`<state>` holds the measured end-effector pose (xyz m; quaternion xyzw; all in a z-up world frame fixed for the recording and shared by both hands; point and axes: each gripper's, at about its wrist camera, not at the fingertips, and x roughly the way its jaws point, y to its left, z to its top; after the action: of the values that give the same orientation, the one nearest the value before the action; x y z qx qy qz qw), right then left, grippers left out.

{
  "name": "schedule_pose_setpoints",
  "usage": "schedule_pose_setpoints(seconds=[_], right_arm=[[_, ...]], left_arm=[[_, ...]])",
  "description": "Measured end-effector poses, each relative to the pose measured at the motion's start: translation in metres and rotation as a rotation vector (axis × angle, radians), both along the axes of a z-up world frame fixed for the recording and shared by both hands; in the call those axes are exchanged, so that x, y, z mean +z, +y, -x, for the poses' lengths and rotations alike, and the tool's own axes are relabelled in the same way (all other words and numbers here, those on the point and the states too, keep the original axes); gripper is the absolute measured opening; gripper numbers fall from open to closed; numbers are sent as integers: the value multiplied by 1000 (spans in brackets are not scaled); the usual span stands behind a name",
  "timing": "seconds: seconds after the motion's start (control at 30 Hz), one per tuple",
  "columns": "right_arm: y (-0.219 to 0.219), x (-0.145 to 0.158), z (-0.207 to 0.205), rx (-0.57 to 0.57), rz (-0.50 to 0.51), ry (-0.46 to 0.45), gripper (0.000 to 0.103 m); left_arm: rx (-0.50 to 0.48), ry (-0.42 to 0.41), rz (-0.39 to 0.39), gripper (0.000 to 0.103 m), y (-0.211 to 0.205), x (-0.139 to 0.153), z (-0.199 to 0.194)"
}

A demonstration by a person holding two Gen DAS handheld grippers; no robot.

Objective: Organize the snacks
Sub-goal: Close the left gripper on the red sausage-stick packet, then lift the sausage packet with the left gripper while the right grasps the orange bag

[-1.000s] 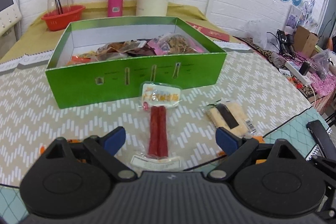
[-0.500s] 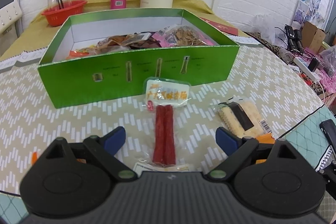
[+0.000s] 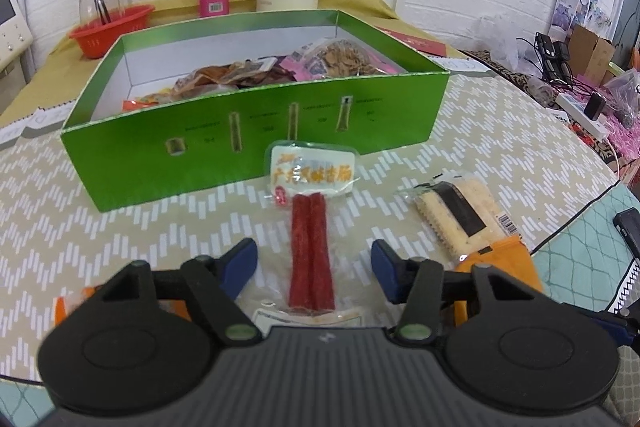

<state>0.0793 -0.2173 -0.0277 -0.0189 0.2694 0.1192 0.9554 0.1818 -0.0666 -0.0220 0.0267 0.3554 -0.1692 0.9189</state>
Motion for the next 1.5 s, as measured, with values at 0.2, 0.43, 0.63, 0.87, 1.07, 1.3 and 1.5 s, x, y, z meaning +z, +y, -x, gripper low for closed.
schedule_pose_setpoints(seconds=[0.2,0.43,0.63,0.87,1.07,1.3,1.5], right_arm=[[1,-2,1,5,-5,4,103],[-3,-2,7,-10,-5,11,103],[-2,-1,9,-24,-4,11,103],[5,6,10,-21,34,-28,103],[4,12,5,-43,22,-56,103],[16,3,-9,-31,16,-30,103],[14,1,-9,-30,6,-13,103]], left_arm=[[-21,-20,-9,32,0,4,8],[-74,6,38,32,9,4,39],[-67,10,48,45,21,1,73],[-41,4,98,46,35,-1,89],[-23,5,136,41,46,-3,99],[-18,12,133,41,48,-2,101],[-25,7,122,41,44,-2,102]])
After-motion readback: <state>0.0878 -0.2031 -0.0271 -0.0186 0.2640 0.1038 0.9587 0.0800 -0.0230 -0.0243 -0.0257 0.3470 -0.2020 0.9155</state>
